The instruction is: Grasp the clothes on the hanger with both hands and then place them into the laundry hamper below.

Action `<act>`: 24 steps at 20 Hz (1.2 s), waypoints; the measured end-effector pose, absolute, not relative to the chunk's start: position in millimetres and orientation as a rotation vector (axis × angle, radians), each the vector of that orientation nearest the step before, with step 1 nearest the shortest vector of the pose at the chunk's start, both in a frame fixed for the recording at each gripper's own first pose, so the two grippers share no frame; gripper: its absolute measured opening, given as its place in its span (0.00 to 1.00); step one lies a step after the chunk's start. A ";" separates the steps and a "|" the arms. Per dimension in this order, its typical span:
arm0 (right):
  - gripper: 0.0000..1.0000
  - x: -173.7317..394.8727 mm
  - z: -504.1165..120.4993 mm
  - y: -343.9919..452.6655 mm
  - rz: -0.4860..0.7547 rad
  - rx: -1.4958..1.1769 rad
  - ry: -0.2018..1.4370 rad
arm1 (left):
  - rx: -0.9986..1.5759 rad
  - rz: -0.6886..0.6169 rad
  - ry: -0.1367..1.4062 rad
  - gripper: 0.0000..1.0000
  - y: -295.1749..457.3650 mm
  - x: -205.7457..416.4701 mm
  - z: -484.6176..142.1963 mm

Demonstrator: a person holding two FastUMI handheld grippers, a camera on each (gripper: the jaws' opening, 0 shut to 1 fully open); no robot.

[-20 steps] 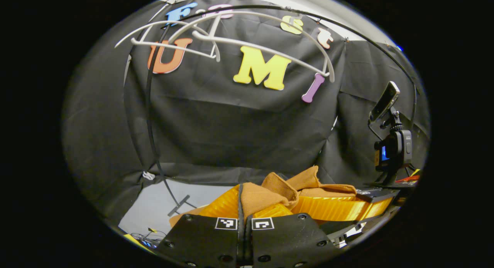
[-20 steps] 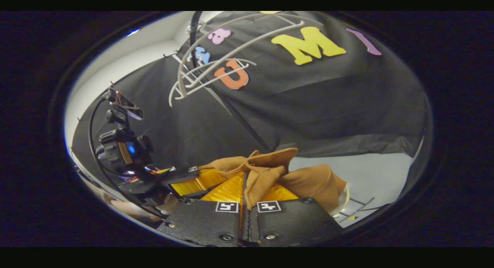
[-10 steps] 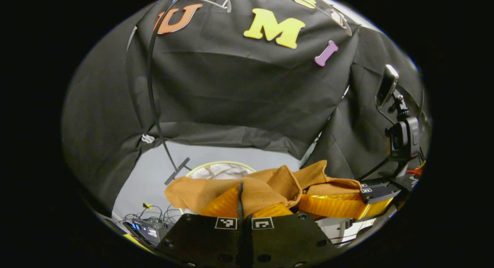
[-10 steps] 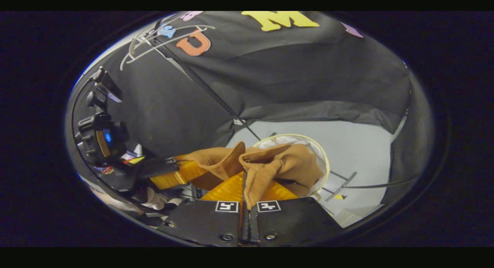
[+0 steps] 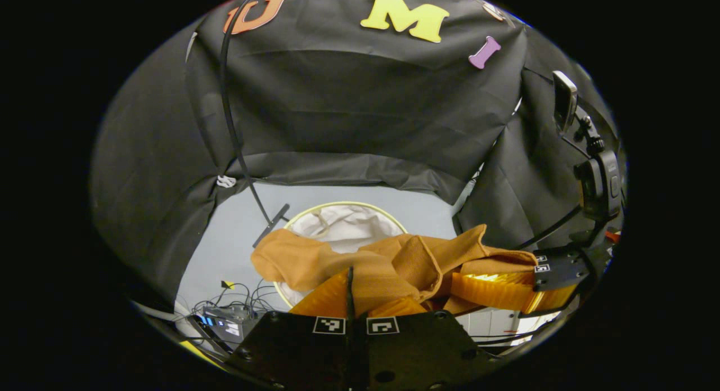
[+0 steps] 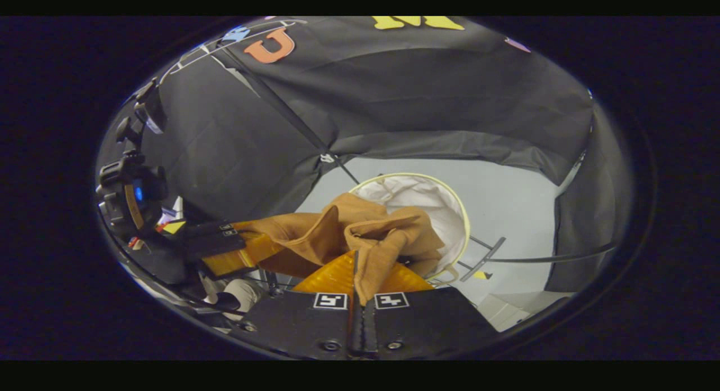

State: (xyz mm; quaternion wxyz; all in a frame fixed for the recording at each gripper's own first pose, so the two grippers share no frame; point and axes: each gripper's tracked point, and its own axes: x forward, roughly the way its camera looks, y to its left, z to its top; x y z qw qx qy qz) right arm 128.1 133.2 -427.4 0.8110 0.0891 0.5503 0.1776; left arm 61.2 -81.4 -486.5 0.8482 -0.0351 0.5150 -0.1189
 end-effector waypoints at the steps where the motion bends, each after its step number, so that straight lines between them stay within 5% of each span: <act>1: 0.05 128.7 -426.9 133.3 0.378 0.196 1.165 | -0.060 -0.237 1.088 0.00 -76.2 61.8 -484.8; 4: 0.05 138.0 -424.4 124.0 0.329 0.189 1.113 | 0.001 -0.217 1.076 0.00 -66.1 72.3 -482.1; 5: 0.06 143.3 -422.3 122.6 0.320 0.188 1.094 | -0.005 -0.240 1.073 0.07 -71.2 72.6 -482.0; 7: 0.30 151.6 -417.7 122.9 0.310 0.183 1.055 | -0.019 -0.265 1.054 0.11 -80.2 75.1 -473.2; 10: 0.67 159.5 -415.4 111.9 0.281 0.150 1.019 | 0.034 -0.234 1.008 0.98 -65.6 87.1 -476.4; 19: 0.75 174.4 -392.5 94.3 0.245 0.022 0.899 | 0.044 -0.191 0.921 1.00 -37.2 81.6 -435.1; 24: 0.79 173.2 -312.5 91.3 0.226 0.000 0.710 | 0.077 -0.179 0.720 0.97 -29.1 93.3 -368.8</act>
